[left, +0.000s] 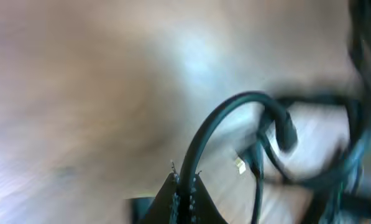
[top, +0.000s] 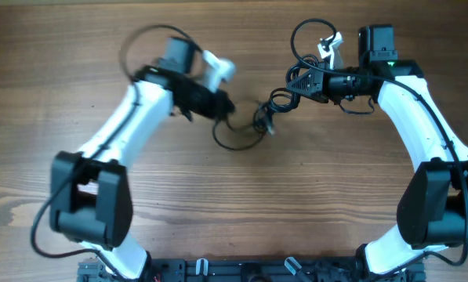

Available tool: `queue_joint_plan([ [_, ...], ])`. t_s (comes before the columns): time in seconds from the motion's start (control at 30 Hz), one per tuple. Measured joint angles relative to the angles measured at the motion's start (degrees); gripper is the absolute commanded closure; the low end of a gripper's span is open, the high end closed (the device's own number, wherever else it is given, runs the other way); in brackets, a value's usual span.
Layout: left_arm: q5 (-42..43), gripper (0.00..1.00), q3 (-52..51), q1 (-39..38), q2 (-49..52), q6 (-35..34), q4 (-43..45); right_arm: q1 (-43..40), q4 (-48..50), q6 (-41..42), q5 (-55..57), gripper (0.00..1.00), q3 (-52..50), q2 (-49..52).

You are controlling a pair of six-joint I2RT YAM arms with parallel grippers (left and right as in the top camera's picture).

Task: Untangle cables

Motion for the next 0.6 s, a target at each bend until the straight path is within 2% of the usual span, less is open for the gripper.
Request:
queue_joint_plan([
  [0.03, -0.5, 0.96, 0.9, 2.9, -0.7, -3.8, 0.9, 0.0, 0.0, 0.7, 0.0, 0.95, 0.0, 0.0],
  [0.1, -1.1, 0.96, 2.1, 10.6, -3.8, -16.7, 1.6, 0.0, 0.0, 3.5, 0.0, 0.95, 0.0, 0.0],
  [0.2, -0.9, 0.95, 2.5, 14.7, -4.5, -25.5, -2.6, 0.1, -0.2, 9.2, 2.9, 0.95, 0.0, 0.0],
  [0.27, -2.3, 0.77, 2.5, 15.5, -4.5, -28.8, -5.3, 0.0, 0.3, 13.1, 4.8, 0.95, 0.0, 0.0],
  [0.37, -5.2, 0.57, 2.5, 16.2, -4.6, -28.9, -5.5, -1.1, 0.4, 15.1, 7.6, 0.96, 0.0, 0.0],
  [0.4, -4.5, 0.50, 2.5, 16.3, -4.6, -27.9, -5.4, -1.5, 0.5, 15.5, 8.2, 0.95, 0.0, 0.0],
  [0.43, -2.6, 0.47, 2.5, 15.8, -4.6, -25.3, -5.3, -1.8, 0.5, 15.8, 8.7, 0.95, 0.0, 0.0],
  [0.57, 3.8, 0.45, 2.5, 11.6, -4.6, -19.4, -4.0, -1.7, 0.9, 16.1, 8.9, 0.95, 0.0, 0.0],
  [0.6, 4.6, 0.49, 2.5, 9.6, -4.6, -18.4, -1.0, -1.7, 1.0, 16.0, 8.9, 0.95, 0.0, 0.0],
])
